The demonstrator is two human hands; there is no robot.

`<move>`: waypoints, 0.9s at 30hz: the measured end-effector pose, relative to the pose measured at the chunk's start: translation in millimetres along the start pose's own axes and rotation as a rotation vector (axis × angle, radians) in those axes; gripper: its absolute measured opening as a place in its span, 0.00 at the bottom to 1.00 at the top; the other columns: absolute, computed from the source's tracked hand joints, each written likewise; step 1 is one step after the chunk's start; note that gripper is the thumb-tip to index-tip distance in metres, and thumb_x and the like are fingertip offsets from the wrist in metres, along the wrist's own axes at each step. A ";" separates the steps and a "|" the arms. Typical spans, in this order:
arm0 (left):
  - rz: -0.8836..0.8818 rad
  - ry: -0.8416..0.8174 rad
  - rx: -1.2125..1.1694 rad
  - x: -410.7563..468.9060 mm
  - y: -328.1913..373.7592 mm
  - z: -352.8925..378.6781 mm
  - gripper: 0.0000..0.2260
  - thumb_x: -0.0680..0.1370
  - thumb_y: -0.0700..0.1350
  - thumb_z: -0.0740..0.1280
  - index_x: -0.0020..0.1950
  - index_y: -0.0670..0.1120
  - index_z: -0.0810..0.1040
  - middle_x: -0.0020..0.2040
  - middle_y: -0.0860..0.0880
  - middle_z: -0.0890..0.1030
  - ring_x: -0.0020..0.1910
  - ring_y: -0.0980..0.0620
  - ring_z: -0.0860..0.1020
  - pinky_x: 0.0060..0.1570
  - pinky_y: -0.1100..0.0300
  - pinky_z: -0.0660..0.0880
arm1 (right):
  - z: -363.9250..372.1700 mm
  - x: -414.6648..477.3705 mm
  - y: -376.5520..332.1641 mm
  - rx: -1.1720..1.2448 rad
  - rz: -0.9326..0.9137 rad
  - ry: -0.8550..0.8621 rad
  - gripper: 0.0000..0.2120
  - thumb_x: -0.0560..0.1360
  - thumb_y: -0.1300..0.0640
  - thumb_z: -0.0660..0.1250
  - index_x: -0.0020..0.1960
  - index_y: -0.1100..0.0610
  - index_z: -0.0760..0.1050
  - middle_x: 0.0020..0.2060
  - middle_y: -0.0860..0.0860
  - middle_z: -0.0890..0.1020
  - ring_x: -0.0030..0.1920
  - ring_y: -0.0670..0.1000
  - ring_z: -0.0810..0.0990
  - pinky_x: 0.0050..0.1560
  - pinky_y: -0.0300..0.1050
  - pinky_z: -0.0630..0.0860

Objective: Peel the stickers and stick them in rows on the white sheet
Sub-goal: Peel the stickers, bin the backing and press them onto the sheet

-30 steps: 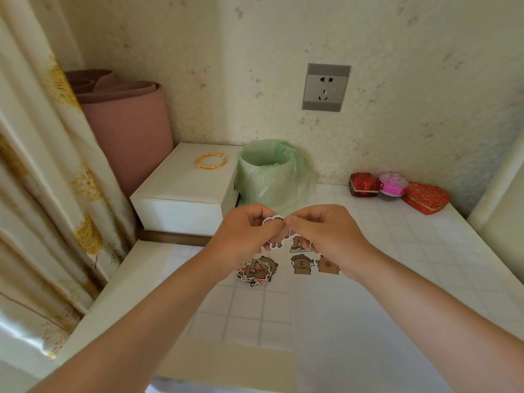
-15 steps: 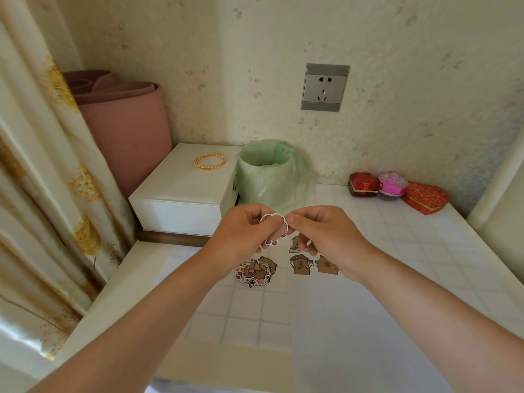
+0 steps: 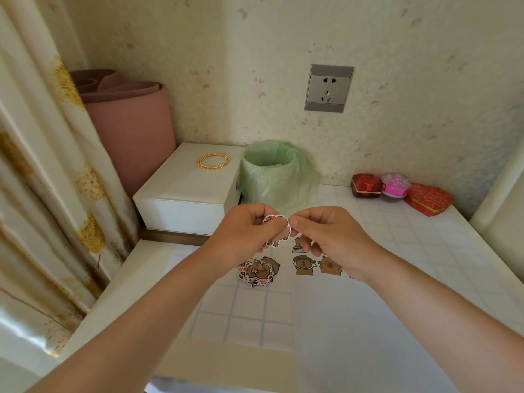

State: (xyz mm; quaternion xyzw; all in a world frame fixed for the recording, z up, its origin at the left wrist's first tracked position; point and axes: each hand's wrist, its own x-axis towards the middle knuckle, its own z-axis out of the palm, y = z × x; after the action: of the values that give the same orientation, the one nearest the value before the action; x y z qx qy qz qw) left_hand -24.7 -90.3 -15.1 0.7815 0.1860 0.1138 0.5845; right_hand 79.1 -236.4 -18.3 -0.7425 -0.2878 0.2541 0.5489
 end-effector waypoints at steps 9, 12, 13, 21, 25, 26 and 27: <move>0.023 -0.002 0.030 -0.4 -1.5 1.4 0.06 0.77 0.44 0.70 0.44 0.43 0.83 0.33 0.50 0.81 0.31 0.55 0.73 0.35 0.59 0.73 | 4.6 -2.7 -0.3 -0.155 -0.086 0.058 0.10 0.78 0.60 0.67 0.39 0.57 0.82 0.24 0.44 0.76 0.26 0.43 0.72 0.29 0.30 0.68; 0.033 0.005 0.030 -0.5 -0.7 1.7 0.06 0.77 0.44 0.70 0.44 0.42 0.83 0.32 0.50 0.81 0.31 0.55 0.73 0.33 0.61 0.73 | 6.3 -4.0 -1.6 -0.156 -0.108 0.075 0.10 0.78 0.61 0.67 0.38 0.57 0.82 0.24 0.43 0.75 0.26 0.44 0.71 0.29 0.29 0.69; 0.033 0.009 0.025 -0.4 -0.1 1.4 0.07 0.77 0.45 0.70 0.45 0.41 0.83 0.32 0.51 0.80 0.31 0.55 0.73 0.33 0.62 0.73 | 5.9 -4.6 -2.3 -0.131 -0.100 0.078 0.11 0.78 0.60 0.67 0.38 0.57 0.82 0.23 0.43 0.75 0.26 0.45 0.71 0.28 0.30 0.68; 0.037 0.000 0.006 -0.9 2.3 0.5 0.07 0.78 0.44 0.69 0.44 0.41 0.81 0.32 0.50 0.79 0.31 0.54 0.72 0.33 0.62 0.72 | 3.1 -7.3 -7.9 -0.031 -0.043 0.040 0.10 0.79 0.59 0.67 0.40 0.57 0.82 0.25 0.43 0.78 0.26 0.46 0.71 0.27 0.35 0.67; 0.048 -0.004 0.023 -1.7 2.8 0.4 0.07 0.77 0.44 0.69 0.44 0.42 0.82 0.31 0.52 0.79 0.29 0.57 0.73 0.32 0.63 0.72 | 2.9 -7.8 -9.3 -0.057 -0.039 0.029 0.10 0.79 0.59 0.66 0.40 0.57 0.82 0.25 0.44 0.78 0.26 0.45 0.71 0.28 0.35 0.67; 0.050 -0.008 0.025 -1.9 2.7 0.4 0.07 0.77 0.44 0.69 0.44 0.41 0.82 0.31 0.52 0.80 0.29 0.57 0.73 0.33 0.63 0.72 | 3.0 -7.9 -9.4 -0.073 -0.039 0.027 0.11 0.79 0.59 0.66 0.40 0.58 0.82 0.25 0.45 0.78 0.26 0.46 0.71 0.28 0.36 0.67; 0.053 -0.011 0.026 -2.3 2.7 0.3 0.07 0.77 0.44 0.69 0.45 0.41 0.82 0.31 0.52 0.80 0.30 0.57 0.73 0.33 0.63 0.73 | 3.1 -8.0 -9.3 -0.080 -0.041 0.024 0.11 0.79 0.58 0.67 0.41 0.58 0.82 0.26 0.47 0.78 0.26 0.46 0.71 0.28 0.37 0.67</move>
State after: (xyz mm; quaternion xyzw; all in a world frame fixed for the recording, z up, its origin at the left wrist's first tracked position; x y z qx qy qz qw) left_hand -26.2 -92.2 -12.5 0.7942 0.1636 0.1224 0.5723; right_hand 70.0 -237.8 -9.7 -0.7610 -0.3060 0.2221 0.5272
